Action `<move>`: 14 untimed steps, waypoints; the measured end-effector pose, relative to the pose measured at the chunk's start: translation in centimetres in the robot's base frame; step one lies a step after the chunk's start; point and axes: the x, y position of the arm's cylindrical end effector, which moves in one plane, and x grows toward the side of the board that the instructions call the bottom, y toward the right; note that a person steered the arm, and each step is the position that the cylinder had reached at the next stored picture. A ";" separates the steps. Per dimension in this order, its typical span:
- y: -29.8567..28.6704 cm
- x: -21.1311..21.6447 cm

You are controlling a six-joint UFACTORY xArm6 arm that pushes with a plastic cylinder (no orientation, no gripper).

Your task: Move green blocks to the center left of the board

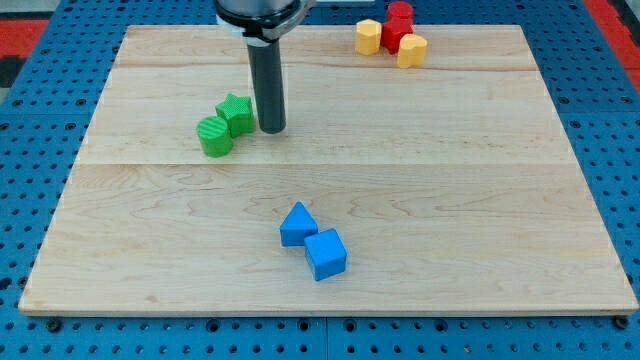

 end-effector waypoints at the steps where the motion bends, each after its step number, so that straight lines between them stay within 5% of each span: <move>1: 0.3 -0.6; 2: -0.9 -3.2; 3: -8.7 -2.1; 5: -6.1 -0.9; 6: -2.6 4.6; 7: -6.3 10.3; 8: -10.4 7.4; 14: -4.2 6.1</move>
